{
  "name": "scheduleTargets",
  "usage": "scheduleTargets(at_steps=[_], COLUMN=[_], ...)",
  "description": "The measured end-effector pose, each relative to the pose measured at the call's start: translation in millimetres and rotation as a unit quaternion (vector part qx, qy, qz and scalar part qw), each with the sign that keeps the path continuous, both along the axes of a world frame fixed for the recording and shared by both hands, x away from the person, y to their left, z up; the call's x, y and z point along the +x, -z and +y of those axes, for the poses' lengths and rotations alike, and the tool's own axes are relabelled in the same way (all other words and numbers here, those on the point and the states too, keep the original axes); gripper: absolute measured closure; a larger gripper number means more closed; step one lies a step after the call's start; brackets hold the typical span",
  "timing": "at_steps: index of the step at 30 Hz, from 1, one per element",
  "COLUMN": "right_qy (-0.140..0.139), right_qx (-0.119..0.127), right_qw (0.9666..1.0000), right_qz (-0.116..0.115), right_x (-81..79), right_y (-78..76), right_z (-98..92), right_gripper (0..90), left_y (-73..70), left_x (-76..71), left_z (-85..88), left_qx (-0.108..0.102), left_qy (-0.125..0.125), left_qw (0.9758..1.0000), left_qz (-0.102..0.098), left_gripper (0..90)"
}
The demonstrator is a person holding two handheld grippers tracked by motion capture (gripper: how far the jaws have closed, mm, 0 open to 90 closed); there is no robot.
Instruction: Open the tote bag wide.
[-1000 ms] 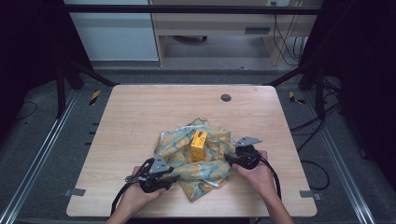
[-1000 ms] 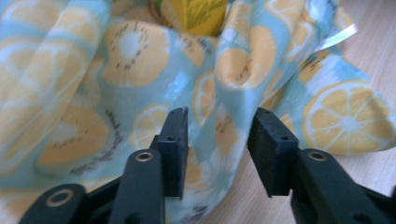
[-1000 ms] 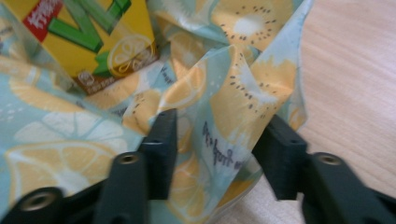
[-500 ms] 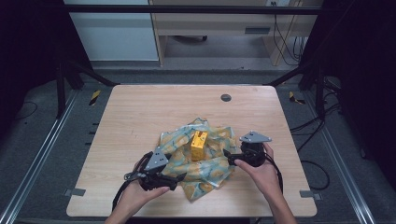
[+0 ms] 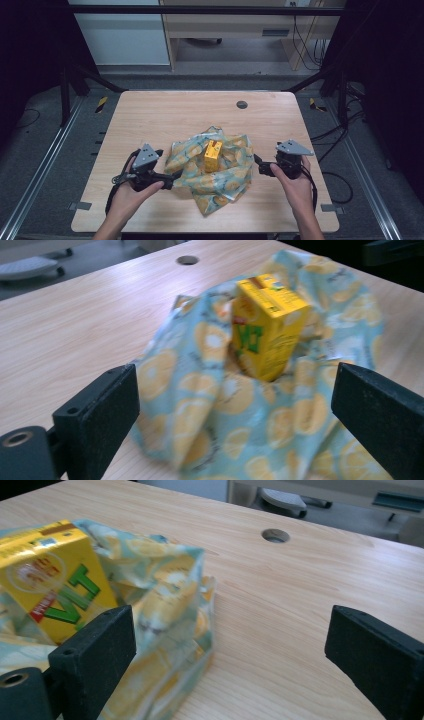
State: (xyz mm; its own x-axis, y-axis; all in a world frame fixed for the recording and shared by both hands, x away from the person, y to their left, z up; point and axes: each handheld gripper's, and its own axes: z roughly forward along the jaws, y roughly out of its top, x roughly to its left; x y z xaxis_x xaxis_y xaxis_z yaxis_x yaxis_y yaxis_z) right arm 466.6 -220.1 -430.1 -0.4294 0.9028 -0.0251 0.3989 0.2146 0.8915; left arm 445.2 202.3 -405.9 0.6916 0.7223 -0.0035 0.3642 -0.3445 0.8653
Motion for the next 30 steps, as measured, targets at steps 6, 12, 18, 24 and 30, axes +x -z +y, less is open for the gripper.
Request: scheduleTargets(at_steps=[6, 12, 18, 24, 30], right_qy=[0.025, 0.044, 0.05, 0.062, 0.069], right_qx=[-0.005, -0.012, -0.023, -0.032, -0.029], right_qw=[0.9996, 0.9985, 0.9973, 0.9945, 0.9925], right_qz=[0.01, 0.029, 0.049, 0.077, 0.097], right_x=[-6.4, -6.1, -2.0, 5.0, 6.6], right_y=[5.5, 18.9, 31.7, 40.7, 53.3], right_z=[-18.6, -29.6, -31.8, -31.3, -29.8], right_gripper=[7.8, 8.1, 8.4, 8.6, 9.5], left_y=[9.1, 29.4, 46.5, 54.0, 59.2], left_x=[7.7, 17.1, 21.6, 25.1, 26.2], left_z=[30.9, 65.1, 91.0, 103.9, 113.8], left_qx=[0.013, 0.032, 0.033, 0.037, 0.043], left_qy=[-0.031, -0.07, -0.098, -0.109, -0.126], left_qw=[0.9994, 0.9966, 0.9936, 0.9922, 0.9896], left_qz=[0.01, 0.031, 0.044, 0.049, 0.054], left_gripper=[4.2, 3.9, 4.1, 4.1, 4.4])
